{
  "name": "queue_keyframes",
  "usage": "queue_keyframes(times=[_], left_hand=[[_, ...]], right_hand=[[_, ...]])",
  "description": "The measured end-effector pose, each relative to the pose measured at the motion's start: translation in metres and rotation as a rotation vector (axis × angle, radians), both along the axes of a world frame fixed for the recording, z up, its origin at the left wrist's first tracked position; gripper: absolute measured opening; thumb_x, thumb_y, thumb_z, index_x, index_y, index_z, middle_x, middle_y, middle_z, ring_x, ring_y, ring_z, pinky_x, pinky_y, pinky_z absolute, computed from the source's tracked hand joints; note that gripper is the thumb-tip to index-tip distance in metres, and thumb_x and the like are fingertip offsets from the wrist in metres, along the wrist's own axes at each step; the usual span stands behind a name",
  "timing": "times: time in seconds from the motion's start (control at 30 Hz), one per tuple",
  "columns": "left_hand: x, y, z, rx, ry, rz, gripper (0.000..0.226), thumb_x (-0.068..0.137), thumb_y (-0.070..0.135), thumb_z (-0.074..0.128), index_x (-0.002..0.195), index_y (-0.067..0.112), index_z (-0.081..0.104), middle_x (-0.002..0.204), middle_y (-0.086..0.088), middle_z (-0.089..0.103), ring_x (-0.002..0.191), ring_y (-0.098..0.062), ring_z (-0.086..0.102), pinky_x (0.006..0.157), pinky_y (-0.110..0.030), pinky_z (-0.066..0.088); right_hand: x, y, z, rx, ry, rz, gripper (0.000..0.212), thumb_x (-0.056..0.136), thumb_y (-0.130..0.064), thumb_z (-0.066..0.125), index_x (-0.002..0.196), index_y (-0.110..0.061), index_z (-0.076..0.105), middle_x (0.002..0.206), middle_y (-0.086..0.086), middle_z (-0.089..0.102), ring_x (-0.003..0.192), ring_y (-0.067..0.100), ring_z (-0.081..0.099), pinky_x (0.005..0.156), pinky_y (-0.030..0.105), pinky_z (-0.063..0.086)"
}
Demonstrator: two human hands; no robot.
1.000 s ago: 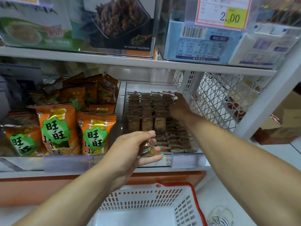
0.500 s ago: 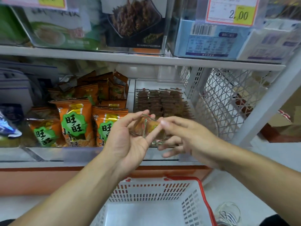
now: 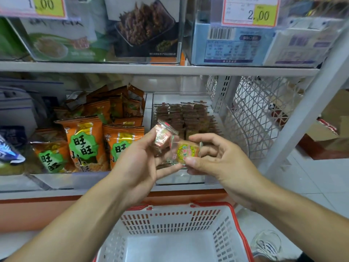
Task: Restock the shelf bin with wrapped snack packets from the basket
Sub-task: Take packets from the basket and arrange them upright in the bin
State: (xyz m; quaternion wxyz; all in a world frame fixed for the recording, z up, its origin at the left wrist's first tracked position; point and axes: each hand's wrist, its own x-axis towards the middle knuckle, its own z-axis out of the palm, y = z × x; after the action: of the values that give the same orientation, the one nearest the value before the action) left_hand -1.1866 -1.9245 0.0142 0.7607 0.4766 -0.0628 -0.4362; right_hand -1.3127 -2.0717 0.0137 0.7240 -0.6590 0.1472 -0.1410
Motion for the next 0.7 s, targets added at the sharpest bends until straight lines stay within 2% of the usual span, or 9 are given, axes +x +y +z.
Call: queue_keyframes(times=[0.1, 0.2, 0.23, 0.3, 0.4, 0.47, 0.53, 0.63, 0.7], left_hand=[[-0.003, 0.000, -0.002, 0.119, -0.088, -0.011, 0.031, 0.107, 0.040, 0.045, 0.125, 0.031, 0.069, 0.115, -0.002, 0.078, 0.083, -0.014, 0.077, 0.055, -0.027, 0.058], [-0.008, -0.001, -0.003, 0.076, -0.021, -0.013, 0.025, 0.095, 0.018, 0.062, 0.111, 0.023, 0.080, 0.113, -0.008, 0.078, 0.079, -0.017, 0.076, 0.060, -0.025, 0.059], [-0.008, 0.000, -0.003, 0.050, -0.017, -0.001, 0.026, 0.088, 0.014, 0.065, 0.109, 0.018, 0.081, 0.114, -0.010, 0.077, 0.080, -0.016, 0.074, 0.063, -0.024, 0.060], [-0.009, -0.001, -0.005, 0.021, -0.075, 0.030, 0.028, 0.090, 0.006, 0.062, 0.111, 0.013, 0.080, 0.116, -0.013, 0.076, 0.086, -0.016, 0.073, 0.072, -0.023, 0.060], [-0.011, -0.002, -0.009, 0.078, -0.347, 0.103, 0.044, 0.094, -0.007, 0.061, 0.126, 0.022, 0.071, 0.114, 0.000, 0.077, 0.104, -0.016, 0.074, 0.090, -0.029, 0.058], [-0.012, -0.001, -0.012, 0.082, -0.439, 0.169, 0.050, 0.090, -0.010, 0.066, 0.125, 0.025, 0.069, 0.111, 0.004, 0.077, 0.107, -0.016, 0.073, 0.093, -0.033, 0.057], [-0.012, -0.001, -0.013, 0.064, -0.453, 0.200, 0.050, 0.088, -0.012, 0.067, 0.121, 0.026, 0.070, 0.112, 0.005, 0.077, 0.109, -0.015, 0.072, 0.092, -0.033, 0.056], [-0.013, -0.002, -0.016, 0.036, -0.470, 0.209, 0.049, 0.091, -0.013, 0.063, 0.119, 0.026, 0.071, 0.114, 0.004, 0.076, 0.112, -0.017, 0.070, 0.091, -0.033, 0.054], [-0.016, -0.004, -0.018, 0.027, -0.487, 0.219, 0.045, 0.094, -0.011, 0.059, 0.117, 0.025, 0.074, 0.116, 0.003, 0.076, 0.113, -0.020, 0.070, 0.092, -0.035, 0.053]], right_hand=[[-0.001, -0.004, 0.003, 0.046, -0.034, -0.051, 0.037, 0.073, -0.015, 0.079, 0.108, -0.015, 0.070, 0.090, 0.004, 0.074, 0.081, 0.021, 0.071, 0.071, 0.029, 0.059], [-0.001, -0.012, 0.007, 0.121, -0.021, -0.082, 0.032, 0.081, -0.014, 0.075, 0.112, -0.012, 0.065, 0.096, 0.008, 0.074, 0.080, 0.016, 0.069, 0.066, 0.027, 0.058], [-0.001, -0.014, 0.008, 0.156, -0.003, -0.081, 0.030, 0.085, -0.011, 0.073, 0.113, -0.012, 0.064, 0.097, 0.009, 0.073, 0.079, 0.015, 0.067, 0.064, 0.027, 0.057], [-0.002, -0.018, 0.008, 0.215, 0.042, -0.057, 0.031, 0.087, -0.010, 0.069, 0.118, -0.012, 0.064, 0.100, 0.011, 0.073, 0.077, 0.016, 0.065, 0.061, 0.026, 0.056], [-0.003, -0.021, 0.008, 0.241, 0.063, 0.005, 0.034, 0.086, -0.013, 0.068, 0.119, -0.016, 0.071, 0.103, 0.009, 0.074, 0.079, 0.017, 0.064, 0.063, 0.025, 0.055], [-0.004, -0.020, 0.006, 0.235, 0.059, 0.028, 0.033, 0.079, -0.019, 0.070, 0.112, -0.016, 0.075, 0.101, 0.008, 0.073, 0.080, 0.017, 0.064, 0.064, 0.025, 0.055], [-0.004, -0.019, 0.003, 0.236, 0.068, 0.033, 0.027, 0.081, -0.016, 0.070, 0.107, -0.013, 0.072, 0.100, 0.009, 0.075, 0.081, 0.017, 0.067, 0.063, 0.025, 0.055], [-0.001, -0.013, -0.002, 0.304, 0.098, 0.026, 0.029, 0.088, -0.003, 0.066, 0.117, -0.005, 0.062, 0.099, 0.015, 0.075, 0.081, 0.022, 0.072, 0.062, 0.027, 0.057], [0.000, -0.007, -0.007, 0.327, 0.114, 0.007, 0.035, 0.091, 0.000, 0.066, 0.124, -0.006, 0.057, 0.098, 0.016, 0.076, 0.081, 0.027, 0.073, 0.064, 0.026, 0.058]])
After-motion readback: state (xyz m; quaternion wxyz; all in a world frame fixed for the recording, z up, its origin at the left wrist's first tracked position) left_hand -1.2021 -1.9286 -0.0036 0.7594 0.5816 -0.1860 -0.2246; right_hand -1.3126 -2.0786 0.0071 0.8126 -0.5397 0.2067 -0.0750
